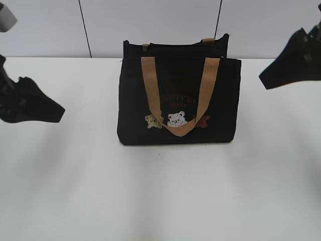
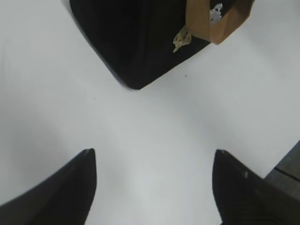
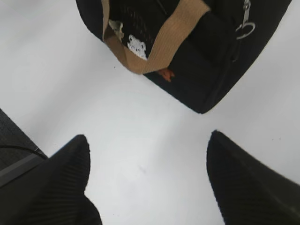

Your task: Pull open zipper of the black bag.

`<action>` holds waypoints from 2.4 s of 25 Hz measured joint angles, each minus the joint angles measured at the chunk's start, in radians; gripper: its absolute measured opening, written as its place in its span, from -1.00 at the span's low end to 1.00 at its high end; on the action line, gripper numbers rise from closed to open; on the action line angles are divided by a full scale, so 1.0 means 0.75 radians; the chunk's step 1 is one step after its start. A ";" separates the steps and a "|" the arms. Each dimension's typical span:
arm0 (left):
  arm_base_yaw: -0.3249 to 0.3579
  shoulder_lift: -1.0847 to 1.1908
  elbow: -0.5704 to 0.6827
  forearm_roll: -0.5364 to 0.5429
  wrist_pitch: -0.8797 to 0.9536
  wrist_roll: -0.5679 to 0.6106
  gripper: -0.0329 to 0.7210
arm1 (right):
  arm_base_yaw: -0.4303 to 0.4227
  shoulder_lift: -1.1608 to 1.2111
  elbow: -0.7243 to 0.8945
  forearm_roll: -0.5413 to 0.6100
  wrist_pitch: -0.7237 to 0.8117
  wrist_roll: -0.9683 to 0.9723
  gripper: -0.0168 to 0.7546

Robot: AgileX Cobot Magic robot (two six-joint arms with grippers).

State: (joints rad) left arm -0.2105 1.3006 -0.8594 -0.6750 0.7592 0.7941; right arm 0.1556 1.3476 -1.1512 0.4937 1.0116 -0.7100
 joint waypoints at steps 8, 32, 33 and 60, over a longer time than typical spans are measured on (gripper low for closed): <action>0.000 -0.427 0.153 0.230 0.105 -0.354 0.62 | 0.000 -0.407 0.330 -0.005 -0.045 0.104 0.56; 0.000 -1.571 0.411 0.708 0.427 -0.923 0.62 | 0.002 -1.674 0.904 -0.499 0.122 0.689 0.51; 0.000 -1.583 0.416 0.708 0.421 -0.925 0.61 | 0.002 -1.686 0.905 -0.517 0.120 0.703 0.50; 0.111 -1.659 0.421 0.703 0.415 -0.926 0.63 | -0.129 -1.789 0.909 -0.562 0.114 0.745 0.48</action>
State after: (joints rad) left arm -0.1271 0.0567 -0.5434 -0.1479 1.0706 0.0997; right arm 0.0587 0.0059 -0.4692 0.0725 1.0973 -0.1513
